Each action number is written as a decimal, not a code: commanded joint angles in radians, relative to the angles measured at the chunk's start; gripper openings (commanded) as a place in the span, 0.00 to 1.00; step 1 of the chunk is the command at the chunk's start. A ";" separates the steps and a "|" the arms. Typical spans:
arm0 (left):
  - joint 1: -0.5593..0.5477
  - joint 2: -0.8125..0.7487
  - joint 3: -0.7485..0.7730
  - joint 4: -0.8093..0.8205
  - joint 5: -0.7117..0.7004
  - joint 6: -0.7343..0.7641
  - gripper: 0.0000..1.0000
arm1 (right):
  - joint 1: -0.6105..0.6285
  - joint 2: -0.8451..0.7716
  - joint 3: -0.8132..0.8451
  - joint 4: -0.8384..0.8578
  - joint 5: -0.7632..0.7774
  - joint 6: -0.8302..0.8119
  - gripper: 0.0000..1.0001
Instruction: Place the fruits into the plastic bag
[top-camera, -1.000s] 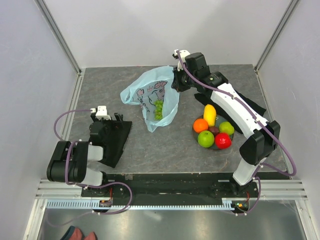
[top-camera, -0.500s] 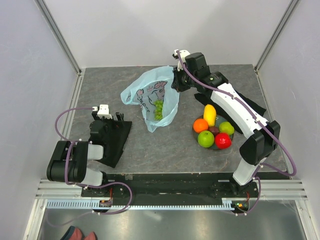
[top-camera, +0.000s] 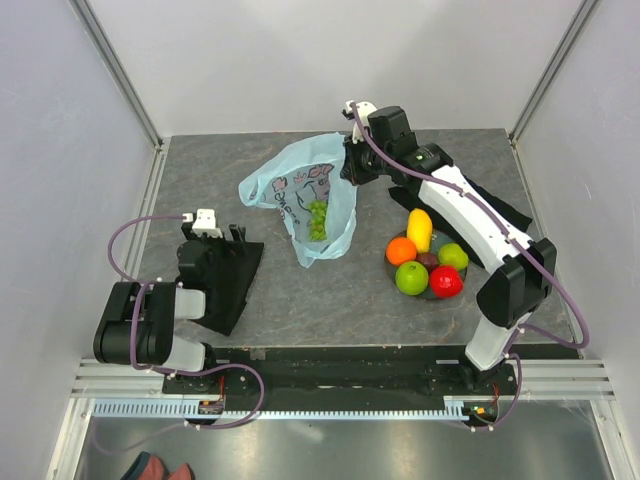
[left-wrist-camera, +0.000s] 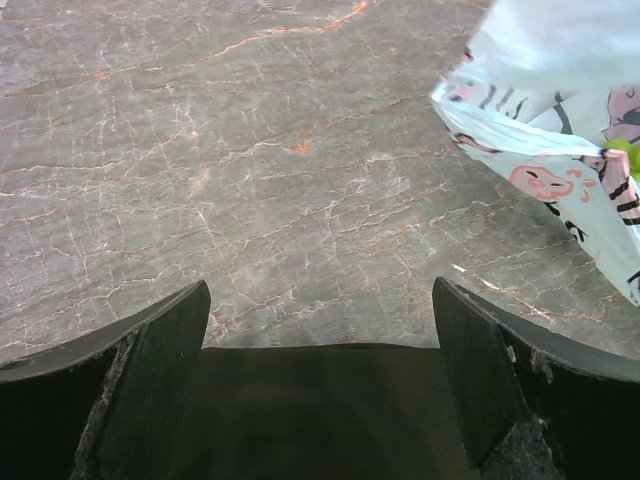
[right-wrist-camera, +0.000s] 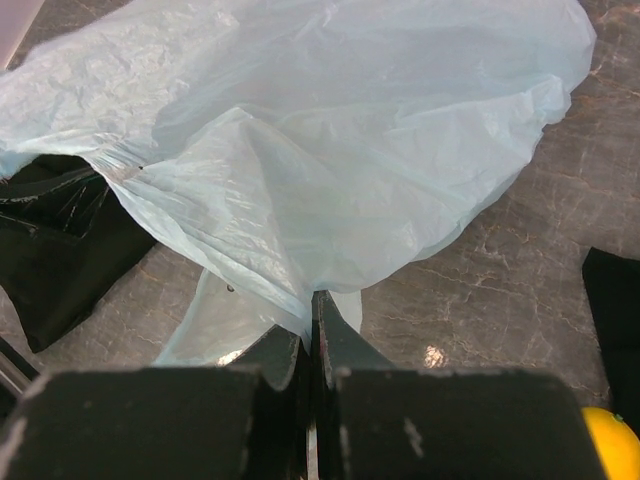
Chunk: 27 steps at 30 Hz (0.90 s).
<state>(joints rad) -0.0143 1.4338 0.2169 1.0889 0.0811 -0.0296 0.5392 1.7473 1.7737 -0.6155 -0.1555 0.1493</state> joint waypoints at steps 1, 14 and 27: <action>0.005 0.005 0.016 0.029 0.009 0.011 0.99 | -0.002 0.020 0.015 0.028 -0.018 -0.010 0.00; 0.050 0.004 -0.005 0.075 0.065 -0.015 0.99 | -0.004 0.020 -0.002 0.016 0.002 -0.044 0.00; 0.074 0.005 -0.019 0.103 0.058 -0.046 0.99 | -0.005 0.001 -0.002 0.008 -0.004 -0.059 0.00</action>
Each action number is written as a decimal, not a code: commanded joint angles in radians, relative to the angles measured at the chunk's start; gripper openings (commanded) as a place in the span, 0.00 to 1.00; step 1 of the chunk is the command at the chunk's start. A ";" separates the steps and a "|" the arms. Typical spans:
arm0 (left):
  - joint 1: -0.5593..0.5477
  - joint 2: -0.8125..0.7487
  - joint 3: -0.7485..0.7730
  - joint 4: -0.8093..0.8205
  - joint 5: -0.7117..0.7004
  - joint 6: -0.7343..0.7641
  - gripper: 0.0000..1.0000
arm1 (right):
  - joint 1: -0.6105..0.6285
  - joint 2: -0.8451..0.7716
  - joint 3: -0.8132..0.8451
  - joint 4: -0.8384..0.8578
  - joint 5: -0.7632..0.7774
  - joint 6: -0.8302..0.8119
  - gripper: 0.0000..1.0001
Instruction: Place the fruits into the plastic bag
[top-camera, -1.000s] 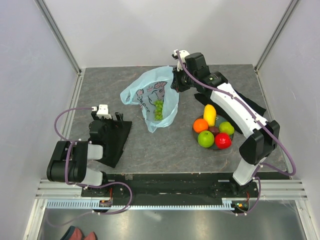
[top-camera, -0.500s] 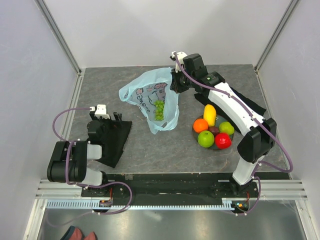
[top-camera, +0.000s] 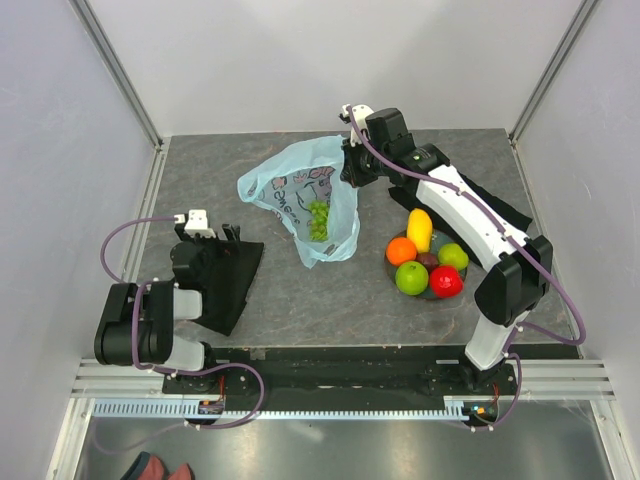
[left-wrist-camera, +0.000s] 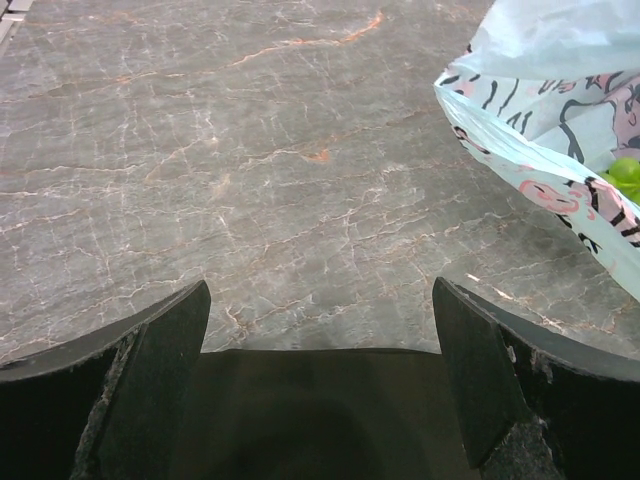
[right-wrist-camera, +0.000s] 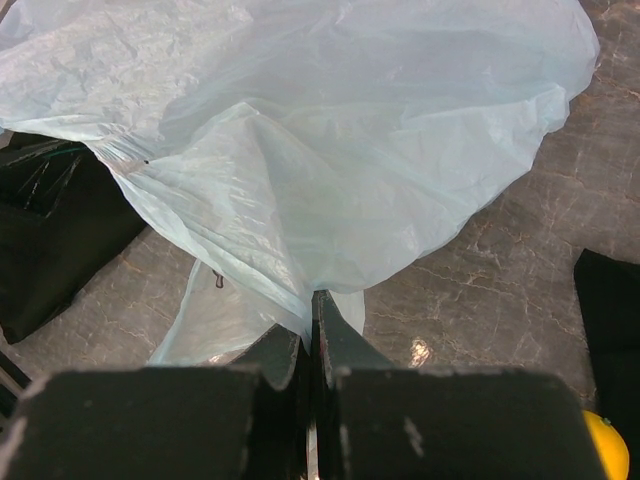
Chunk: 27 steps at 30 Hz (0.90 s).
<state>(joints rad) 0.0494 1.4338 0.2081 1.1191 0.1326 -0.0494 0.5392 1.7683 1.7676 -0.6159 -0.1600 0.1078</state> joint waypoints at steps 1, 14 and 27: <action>0.010 0.007 -0.012 0.074 0.007 -0.027 0.99 | -0.004 -0.017 0.004 0.005 -0.003 -0.017 0.00; 0.009 0.002 -0.029 0.110 0.027 -0.012 0.99 | -0.002 -0.032 0.010 -0.001 -0.019 0.001 0.00; 0.009 0.004 -0.015 0.074 0.024 -0.012 0.99 | -0.004 -0.058 -0.016 0.005 -0.021 -0.002 0.00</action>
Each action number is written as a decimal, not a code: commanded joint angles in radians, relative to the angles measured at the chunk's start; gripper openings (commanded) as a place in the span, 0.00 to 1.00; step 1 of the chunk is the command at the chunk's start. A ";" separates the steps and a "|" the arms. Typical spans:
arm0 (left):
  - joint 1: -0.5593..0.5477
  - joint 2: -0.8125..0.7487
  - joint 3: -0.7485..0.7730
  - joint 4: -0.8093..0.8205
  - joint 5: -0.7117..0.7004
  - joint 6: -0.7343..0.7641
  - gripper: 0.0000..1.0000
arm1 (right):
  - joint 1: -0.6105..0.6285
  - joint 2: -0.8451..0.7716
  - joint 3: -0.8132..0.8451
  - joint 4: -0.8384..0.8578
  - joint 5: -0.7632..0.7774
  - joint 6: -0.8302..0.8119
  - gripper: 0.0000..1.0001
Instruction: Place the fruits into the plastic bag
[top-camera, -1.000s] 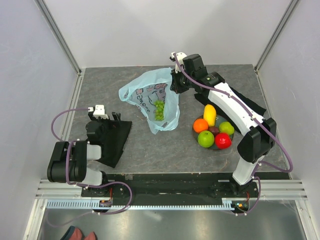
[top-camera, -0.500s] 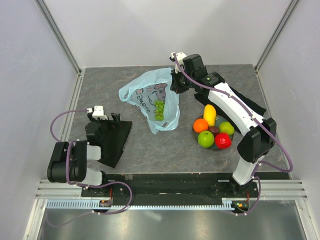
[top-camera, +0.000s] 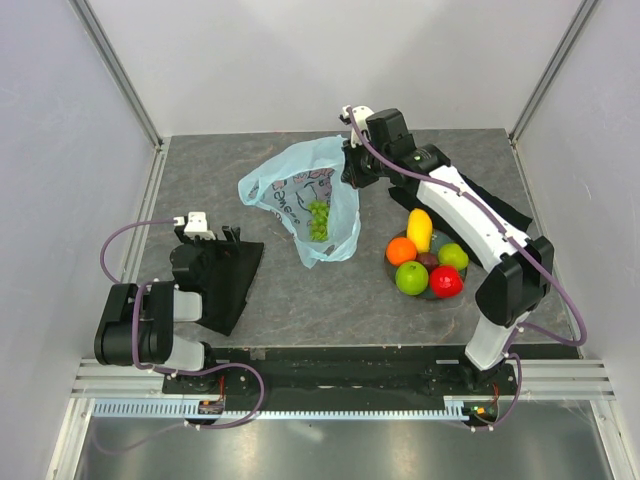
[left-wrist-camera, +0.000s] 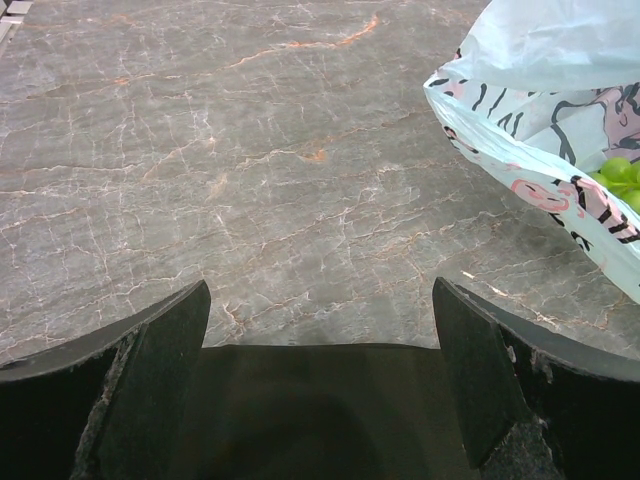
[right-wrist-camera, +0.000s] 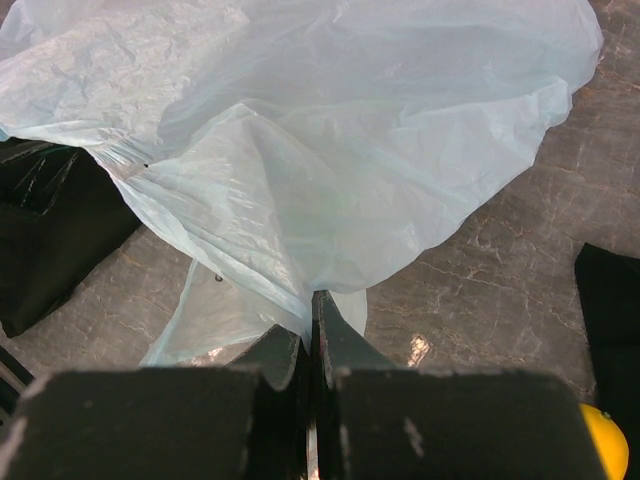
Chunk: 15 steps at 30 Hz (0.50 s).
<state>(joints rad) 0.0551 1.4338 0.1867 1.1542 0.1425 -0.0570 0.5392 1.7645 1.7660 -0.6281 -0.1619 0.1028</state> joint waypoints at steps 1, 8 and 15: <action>0.003 0.002 0.007 0.039 0.014 -0.004 0.99 | -0.004 -0.056 -0.022 0.025 -0.027 0.006 0.00; 0.002 0.004 0.007 0.039 0.014 -0.004 0.99 | -0.002 -0.094 -0.065 0.038 -0.054 0.014 0.00; 0.002 0.002 0.011 0.035 0.011 -0.003 0.99 | -0.002 -0.146 -0.114 0.048 -0.085 0.005 0.00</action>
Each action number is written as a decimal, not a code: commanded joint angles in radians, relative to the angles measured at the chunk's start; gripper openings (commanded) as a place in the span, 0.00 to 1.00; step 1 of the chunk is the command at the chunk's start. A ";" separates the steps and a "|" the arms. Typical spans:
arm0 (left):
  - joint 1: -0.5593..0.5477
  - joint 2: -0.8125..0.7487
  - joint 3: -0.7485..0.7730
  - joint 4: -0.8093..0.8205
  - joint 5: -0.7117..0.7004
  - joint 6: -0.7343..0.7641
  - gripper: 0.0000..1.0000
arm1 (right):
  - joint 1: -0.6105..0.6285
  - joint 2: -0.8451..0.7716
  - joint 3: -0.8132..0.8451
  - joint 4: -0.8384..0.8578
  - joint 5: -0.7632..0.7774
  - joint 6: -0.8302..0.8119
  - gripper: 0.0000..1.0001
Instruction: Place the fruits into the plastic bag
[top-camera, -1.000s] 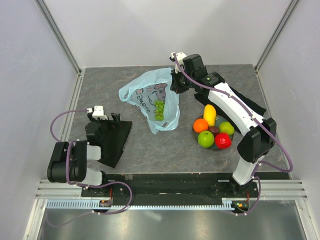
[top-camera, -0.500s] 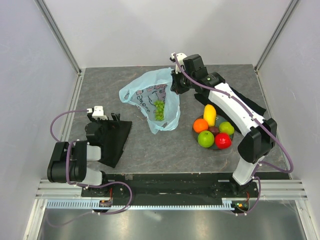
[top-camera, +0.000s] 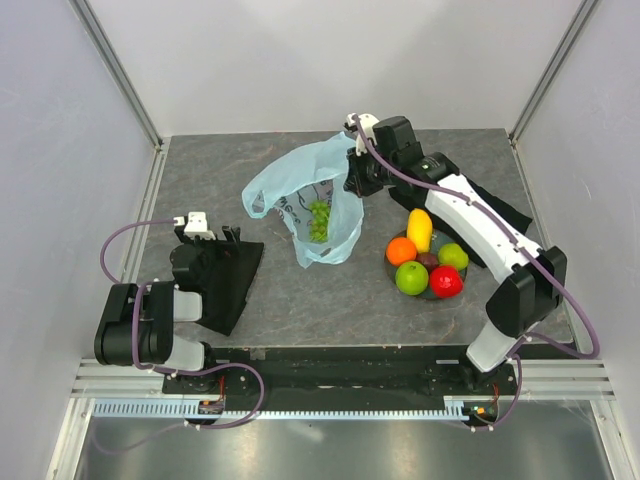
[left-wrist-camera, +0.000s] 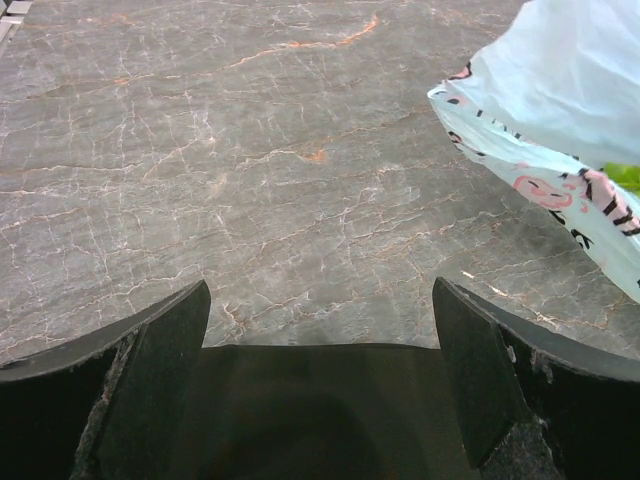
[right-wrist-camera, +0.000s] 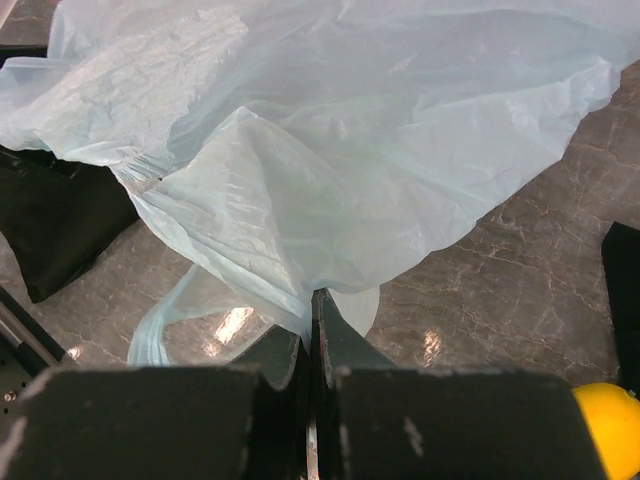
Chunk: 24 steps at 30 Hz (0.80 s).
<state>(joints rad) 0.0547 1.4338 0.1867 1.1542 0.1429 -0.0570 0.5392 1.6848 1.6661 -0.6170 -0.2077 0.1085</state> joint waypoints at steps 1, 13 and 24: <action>0.002 0.004 0.011 0.032 0.009 -0.003 0.99 | -0.002 -0.071 -0.011 0.036 -0.038 -0.007 0.00; -0.222 -0.537 0.244 -0.551 -0.140 -0.024 0.99 | -0.004 -0.073 0.038 -0.018 -0.010 -0.013 0.00; -0.345 -0.734 0.460 -1.030 0.002 -0.132 0.99 | -0.004 -0.054 0.086 -0.050 -0.002 -0.013 0.00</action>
<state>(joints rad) -0.2676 0.6785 0.5777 0.3031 -0.0643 -0.1223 0.5388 1.6226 1.6978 -0.6643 -0.2131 0.1001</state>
